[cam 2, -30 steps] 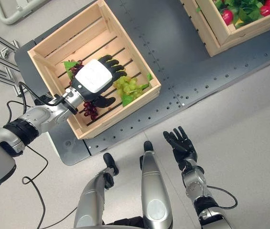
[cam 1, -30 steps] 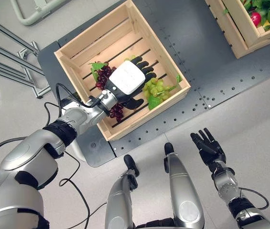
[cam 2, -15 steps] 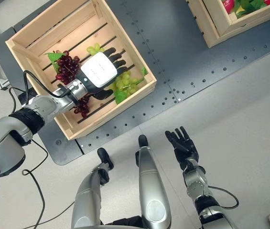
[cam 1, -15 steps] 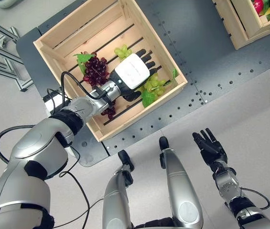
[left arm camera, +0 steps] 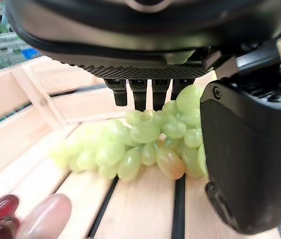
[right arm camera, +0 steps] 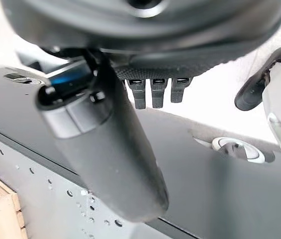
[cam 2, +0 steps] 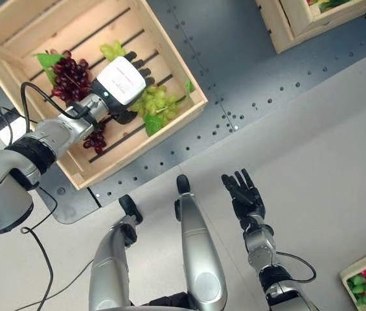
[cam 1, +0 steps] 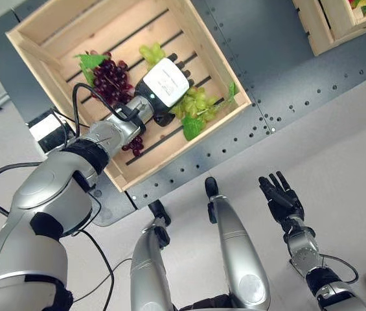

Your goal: Pick up the fruits from the basket on one side to the basket on the other side

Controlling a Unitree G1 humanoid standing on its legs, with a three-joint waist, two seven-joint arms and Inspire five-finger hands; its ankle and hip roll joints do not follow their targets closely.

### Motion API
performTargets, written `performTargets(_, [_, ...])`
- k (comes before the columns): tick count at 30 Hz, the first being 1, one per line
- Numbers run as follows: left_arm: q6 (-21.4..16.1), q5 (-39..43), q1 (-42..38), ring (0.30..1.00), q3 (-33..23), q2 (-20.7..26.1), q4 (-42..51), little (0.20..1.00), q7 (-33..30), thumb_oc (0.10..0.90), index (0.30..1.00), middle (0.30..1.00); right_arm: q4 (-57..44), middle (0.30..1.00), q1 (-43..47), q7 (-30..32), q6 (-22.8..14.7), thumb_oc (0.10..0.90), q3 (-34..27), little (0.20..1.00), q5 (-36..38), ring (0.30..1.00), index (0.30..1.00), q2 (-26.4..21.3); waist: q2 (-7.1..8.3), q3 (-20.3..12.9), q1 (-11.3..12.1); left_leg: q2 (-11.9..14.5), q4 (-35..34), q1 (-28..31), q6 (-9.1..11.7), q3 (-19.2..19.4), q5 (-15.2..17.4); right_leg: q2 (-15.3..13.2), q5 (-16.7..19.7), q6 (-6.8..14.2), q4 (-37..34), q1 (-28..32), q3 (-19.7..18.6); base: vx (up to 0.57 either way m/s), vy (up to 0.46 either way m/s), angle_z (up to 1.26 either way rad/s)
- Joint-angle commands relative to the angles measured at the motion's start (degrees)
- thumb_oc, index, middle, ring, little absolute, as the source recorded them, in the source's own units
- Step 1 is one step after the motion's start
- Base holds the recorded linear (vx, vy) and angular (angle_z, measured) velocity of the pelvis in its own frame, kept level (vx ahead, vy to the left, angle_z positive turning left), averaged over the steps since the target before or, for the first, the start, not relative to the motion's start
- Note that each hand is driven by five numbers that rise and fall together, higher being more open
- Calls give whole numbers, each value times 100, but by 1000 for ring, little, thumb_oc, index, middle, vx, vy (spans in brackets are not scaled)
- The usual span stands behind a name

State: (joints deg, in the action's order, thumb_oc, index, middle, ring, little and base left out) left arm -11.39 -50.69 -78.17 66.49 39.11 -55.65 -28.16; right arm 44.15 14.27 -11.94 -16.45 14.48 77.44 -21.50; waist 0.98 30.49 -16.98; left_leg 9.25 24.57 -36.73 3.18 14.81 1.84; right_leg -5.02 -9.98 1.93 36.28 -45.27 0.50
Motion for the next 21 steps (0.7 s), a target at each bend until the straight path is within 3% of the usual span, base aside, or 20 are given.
performTargets(1, [-544,280,-502,900,36,122,75,900,325,800,900,900,-216,900,-102,-63,-399,800,-82,900,238,900,900,-50,256,-70,-60,218,1285,-339,-118,178,984,-136,557,225,-774,292,17,0,0,0])
performTargets(7, [-1496,275,-512,900,328,17,330,900,476,800,900,900,-23,900,14,-31,-381,800,-76,900,182,900,900,-38,254,-70,-37,177,1327,-431,-161,113,1048,-118,544,233,-711,187,10,13,-16,-4])
performTargets(12, [-1961,-192,-565,900,455,-75,560,900,116,800,900,900,239,900,110,-73,-316,800,-76,900,227,900,900,-23,215,-70,0,143,1300,-418,-185,71,1064,-125,538,218,-722,200,20,3,-5,-1])
performTargets(15, [-2064,-360,-555,900,509,-138,670,900,234,800,900,900,292,900,178,-59,-319,800,-66,900,242,900,900,12,202,-70,20,126,1287,-399,-181,50,1064,-123,538,215,-723,222,34,0,0,0])
performTargets(16, [-2042,-337,-541,848,526,-163,697,848,324,765,848,848,299,900,199,-36,-328,800,-59,900,238,900,900,28,203,-70,27,123,1279,-391,-188,45,1063,-125,540,219,-725,228,38,0,0,0])
performTargets(17, [-2014,-289,-536,639,538,-184,706,639,421,626,639,639,313,900,220,-37,-349,800,-47,900,250,900,900,35,205,-70,31,120,1279,-388,-183,41,1063,-123,546,220,-737,235,40,0,0,0])
performTargets(18, [-1988,-245,-534,375,552,-201,710,375,501,450,375,375,322,900,229,-43,-370,800,-33,900,256,900,900,37,210,-70,29,120,1285,-389,-178,37,1065,-122,549,221,-742,238,39,0,0,0])
performTargets(19, [-1908,-115,-505,300,548,-218,711,300,679,400,300,300,324,900,239,-43,-413,800,-23,900,253,900,900,47,220,-70,23,128,1303,-388,-172,42,1077,-121,544,219,-742,245,38,0,0,0])
performTargets(21, [-1797,57,-454,300,530,-193,714,300,804,400,300,300,274,900,202,-19,-424,800,-46,900,235,900,900,52,223,-70,12,133,1304,-350,-173,61,1085,-120,539,220,-747,279,31,-1,4,-2])
